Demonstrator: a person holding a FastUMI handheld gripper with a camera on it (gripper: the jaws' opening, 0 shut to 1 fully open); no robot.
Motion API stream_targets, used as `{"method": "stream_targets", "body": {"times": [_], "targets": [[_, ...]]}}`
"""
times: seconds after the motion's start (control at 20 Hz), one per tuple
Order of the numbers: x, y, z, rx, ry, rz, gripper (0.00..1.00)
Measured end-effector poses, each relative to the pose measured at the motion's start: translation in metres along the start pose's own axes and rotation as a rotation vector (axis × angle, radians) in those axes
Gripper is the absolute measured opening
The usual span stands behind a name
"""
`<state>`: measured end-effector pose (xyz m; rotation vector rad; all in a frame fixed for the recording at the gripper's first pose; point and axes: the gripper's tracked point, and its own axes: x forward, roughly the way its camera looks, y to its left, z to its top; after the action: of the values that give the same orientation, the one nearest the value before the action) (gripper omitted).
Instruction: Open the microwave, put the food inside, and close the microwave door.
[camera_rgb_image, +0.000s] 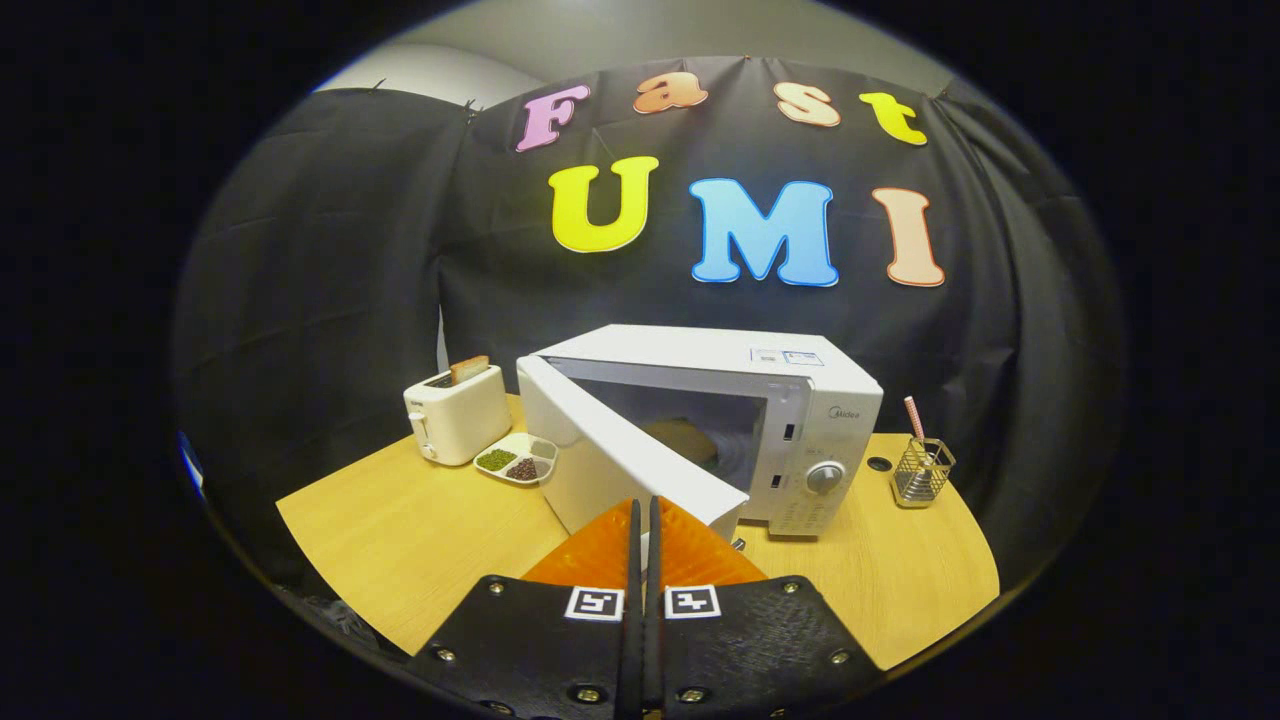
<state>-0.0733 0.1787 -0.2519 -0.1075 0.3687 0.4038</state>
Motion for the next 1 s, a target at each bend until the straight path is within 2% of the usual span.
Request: {"method": "stream_targets", "body": {"times": [0.4,1.0], "targets": [[0.028,-0.036,0.010,0.028,-0.020,-0.068,0.01],[0.101,-0.096,0.035,0.137,-0.035,-0.209,0.01]]}}
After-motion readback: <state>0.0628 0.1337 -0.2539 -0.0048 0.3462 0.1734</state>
